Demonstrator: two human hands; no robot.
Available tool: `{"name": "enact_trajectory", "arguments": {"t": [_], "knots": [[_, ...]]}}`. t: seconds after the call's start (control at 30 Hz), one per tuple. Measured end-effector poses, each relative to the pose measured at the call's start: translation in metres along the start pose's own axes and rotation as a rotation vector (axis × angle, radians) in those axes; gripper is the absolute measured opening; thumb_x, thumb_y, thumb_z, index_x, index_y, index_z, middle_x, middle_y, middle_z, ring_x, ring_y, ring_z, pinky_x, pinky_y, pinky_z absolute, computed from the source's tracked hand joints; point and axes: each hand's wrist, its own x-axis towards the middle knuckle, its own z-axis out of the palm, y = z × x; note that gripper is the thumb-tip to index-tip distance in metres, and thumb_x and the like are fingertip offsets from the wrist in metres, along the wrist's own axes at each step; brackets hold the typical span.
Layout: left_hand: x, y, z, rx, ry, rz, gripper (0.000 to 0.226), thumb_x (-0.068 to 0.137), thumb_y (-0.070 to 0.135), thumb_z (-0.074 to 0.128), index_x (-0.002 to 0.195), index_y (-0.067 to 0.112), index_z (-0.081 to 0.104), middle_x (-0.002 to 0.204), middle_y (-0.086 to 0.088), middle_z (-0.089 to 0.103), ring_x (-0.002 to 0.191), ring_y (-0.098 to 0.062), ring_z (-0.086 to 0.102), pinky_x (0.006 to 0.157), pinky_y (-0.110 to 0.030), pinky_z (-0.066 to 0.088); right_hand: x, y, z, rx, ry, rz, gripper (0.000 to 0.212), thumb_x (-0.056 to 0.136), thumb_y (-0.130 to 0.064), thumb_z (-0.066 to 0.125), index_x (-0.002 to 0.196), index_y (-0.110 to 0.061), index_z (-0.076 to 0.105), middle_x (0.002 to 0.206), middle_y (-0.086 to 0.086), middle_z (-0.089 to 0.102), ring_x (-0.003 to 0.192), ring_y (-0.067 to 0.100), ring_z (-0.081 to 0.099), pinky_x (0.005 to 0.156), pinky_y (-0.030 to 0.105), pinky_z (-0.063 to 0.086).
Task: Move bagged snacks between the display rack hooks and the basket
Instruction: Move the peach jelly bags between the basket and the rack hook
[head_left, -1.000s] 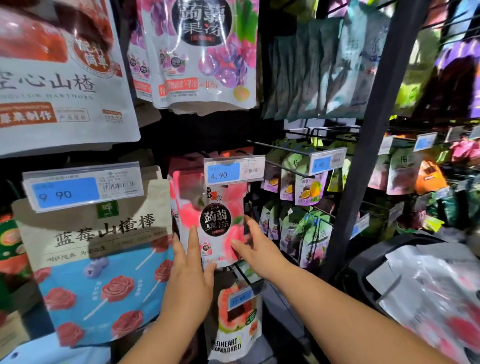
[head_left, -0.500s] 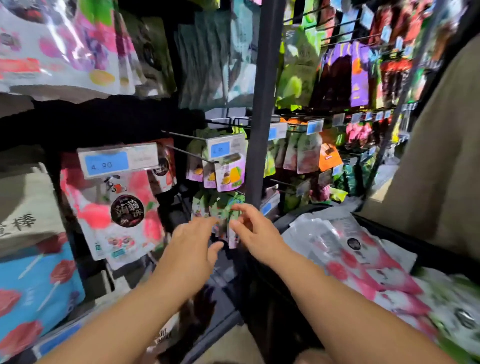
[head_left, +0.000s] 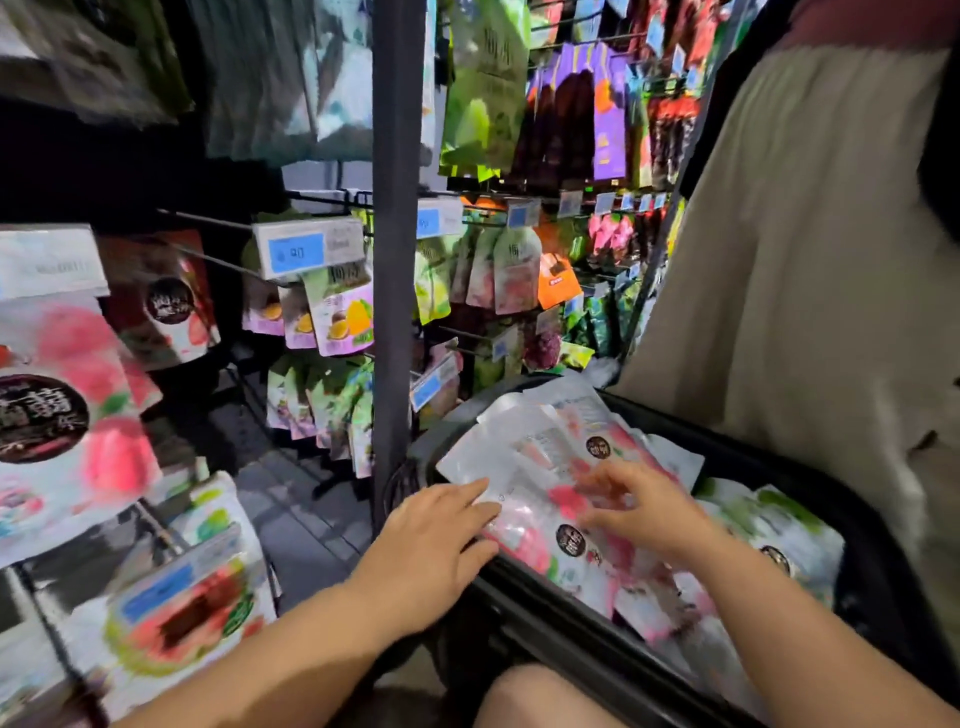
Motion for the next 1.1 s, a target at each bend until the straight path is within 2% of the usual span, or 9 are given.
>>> {"name": "enact_trajectory", "arguments": {"t": [0.17,0.27,0.37,0.5,0.63,0.77,0.87,0.97,1.1], "knots": [[0.000,-0.005,0.006,-0.035,-0.064,0.016,0.072,0.096,0.066,0.007,0.135,0.030,0.055,0.149,0.006,0.046,0.129,-0.019,0.046,0.110,-0.039,0.035,-0.002,0.000,0.009,-0.112,-0.108,0.118,0.066,0.070,-0.044,0.086,0.125,-0.028,0.054,0.111,-0.005,0.057,0.094,0.014,0.058,0.081,0.028,0.050],[0.000,-0.004,0.009,-0.040,-0.070,0.010,0.088,0.087,0.074,-0.006,0.142,0.032,0.047,0.156,0.009,0.034,0.138,-0.019,0.036,0.116,-0.035,0.021,-0.005,-0.003,0.006,0.025,-0.130,0.214,0.060,0.069,-0.040,0.088,0.114,-0.028,0.051,0.101,-0.005,0.057,0.071,0.015,0.069,0.059,0.032,0.059],[-0.003,-0.001,0.008,-0.082,-0.084,-0.024,0.099,0.077,0.079,-0.017,0.148,0.036,0.037,0.159,0.016,0.021,0.144,-0.012,0.021,0.117,-0.030,0.007,-0.011,-0.003,0.003,0.092,-0.164,0.260,0.058,0.071,-0.039,0.086,0.113,-0.028,0.048,0.093,-0.007,0.059,0.050,0.006,0.065,0.047,0.021,0.050],[-0.005,0.002,0.006,-0.067,-0.112,-0.043,0.107,0.068,0.081,-0.025,0.150,0.039,0.029,0.160,0.019,0.013,0.145,-0.008,0.013,0.118,-0.028,0.001,-0.012,0.006,-0.001,0.240,-0.148,0.268,0.040,0.083,-0.020,0.079,0.112,-0.022,0.052,0.064,0.004,0.062,0.039,0.014,0.051,0.038,0.020,0.040],[-0.005,0.003,0.004,-0.084,-0.116,-0.045,0.108,0.067,0.082,-0.024,0.151,0.039,0.028,0.161,0.018,0.012,0.146,-0.009,0.011,0.116,-0.026,-0.002,-0.012,0.017,-0.005,0.288,-0.172,0.233,0.036,0.088,-0.010,0.071,0.114,-0.026,0.053,0.061,0.001,0.053,0.043,0.015,0.050,0.041,0.024,0.039],[-0.006,0.004,0.002,-0.073,-0.130,-0.051,0.111,0.063,0.082,-0.027,0.152,0.040,0.024,0.160,0.021,0.007,0.145,-0.005,0.006,0.112,-0.022,-0.005,-0.012,0.024,-0.008,0.423,-0.233,0.209,0.018,0.092,-0.007,0.066,0.099,-0.024,0.064,0.056,0.000,0.051,0.046,0.015,0.051,0.049,0.026,0.043],[-0.006,0.004,0.003,-0.063,-0.127,-0.050,0.110,0.064,0.082,-0.027,0.152,0.040,0.024,0.161,0.020,0.008,0.146,-0.007,0.007,0.114,-0.024,-0.002,-0.012,0.030,-0.012,0.531,-0.312,0.181,0.015,0.090,-0.004,0.068,0.089,-0.018,0.073,0.074,0.015,0.051,0.061,0.023,0.048,0.071,0.048,0.047],[-0.006,0.003,0.003,-0.044,-0.131,-0.055,0.110,0.063,0.082,-0.029,0.152,0.040,0.022,0.161,0.020,0.007,0.146,-0.006,0.006,0.115,-0.025,-0.002,-0.014,0.031,-0.018,0.530,-0.344,0.144,0.025,0.080,0.000,0.077,0.095,-0.019,0.075,0.087,0.030,0.060,0.076,0.031,0.055,0.084,0.059,0.048],[-0.006,0.004,0.001,-0.054,-0.136,-0.060,0.112,0.061,0.083,-0.028,0.152,0.040,0.022,0.161,0.019,0.007,0.146,-0.006,0.004,0.112,-0.022,-0.003,-0.016,0.037,-0.028,0.674,-0.445,0.093,0.047,0.073,0.015,0.072,0.112,-0.012,0.070,0.072,0.011,0.064,0.073,0.023,0.066,0.080,0.041,0.057]]}}
